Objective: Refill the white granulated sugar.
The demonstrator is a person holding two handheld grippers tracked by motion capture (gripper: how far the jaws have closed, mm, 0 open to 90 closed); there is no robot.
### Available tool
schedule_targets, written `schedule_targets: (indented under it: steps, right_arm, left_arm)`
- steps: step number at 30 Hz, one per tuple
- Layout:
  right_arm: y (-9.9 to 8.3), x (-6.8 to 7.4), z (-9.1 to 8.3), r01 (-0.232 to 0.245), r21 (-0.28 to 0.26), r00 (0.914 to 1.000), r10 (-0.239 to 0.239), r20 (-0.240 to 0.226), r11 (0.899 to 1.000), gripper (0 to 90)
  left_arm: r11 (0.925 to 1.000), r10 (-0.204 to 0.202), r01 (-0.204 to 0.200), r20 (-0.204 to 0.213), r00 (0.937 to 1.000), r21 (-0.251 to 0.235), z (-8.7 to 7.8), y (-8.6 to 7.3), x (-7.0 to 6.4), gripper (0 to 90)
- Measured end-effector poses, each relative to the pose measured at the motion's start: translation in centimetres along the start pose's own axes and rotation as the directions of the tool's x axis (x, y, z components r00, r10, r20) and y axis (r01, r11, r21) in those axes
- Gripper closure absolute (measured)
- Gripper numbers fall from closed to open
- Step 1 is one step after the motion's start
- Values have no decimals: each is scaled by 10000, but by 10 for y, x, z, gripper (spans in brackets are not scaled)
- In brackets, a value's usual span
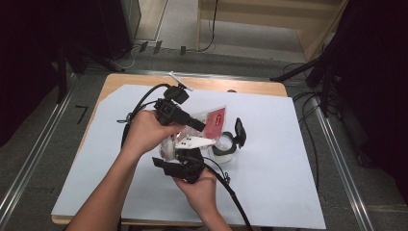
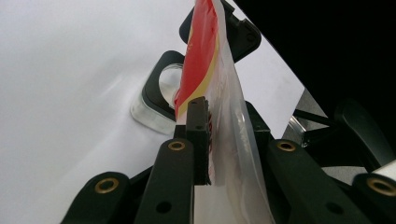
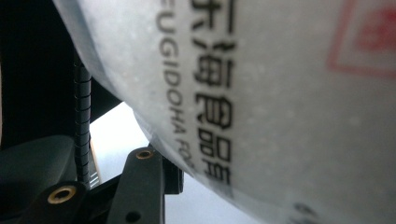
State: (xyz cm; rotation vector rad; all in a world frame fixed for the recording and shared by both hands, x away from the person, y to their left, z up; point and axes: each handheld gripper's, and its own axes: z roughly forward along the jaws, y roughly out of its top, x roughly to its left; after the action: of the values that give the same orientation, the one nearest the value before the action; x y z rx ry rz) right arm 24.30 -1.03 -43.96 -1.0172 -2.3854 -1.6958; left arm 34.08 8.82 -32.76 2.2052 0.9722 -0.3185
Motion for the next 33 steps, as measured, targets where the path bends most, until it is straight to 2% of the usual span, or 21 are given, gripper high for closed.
schedule_targets:
  steps: [12, 13, 33]
  right_arm:
    - [0, 0, 0, 110, -2, 9999, -110, 21, 9999, 621]
    - [0, 0, 0, 70, 17, 10000, -70, 13, 10000, 621]
    - [-1, -1, 0, 58, -44, 9999, -57, 101, 10000, 620]
  left_arm:
    - [9999, -102, 101, 135, 9999, 51, -1, 0, 1, 785]
    - [9998, -203, 203, 161, 9997, 25, 0, 0, 1, 785]
    - [9998, -175, 173, 242, 9996, 66, 1, 0, 2, 780]
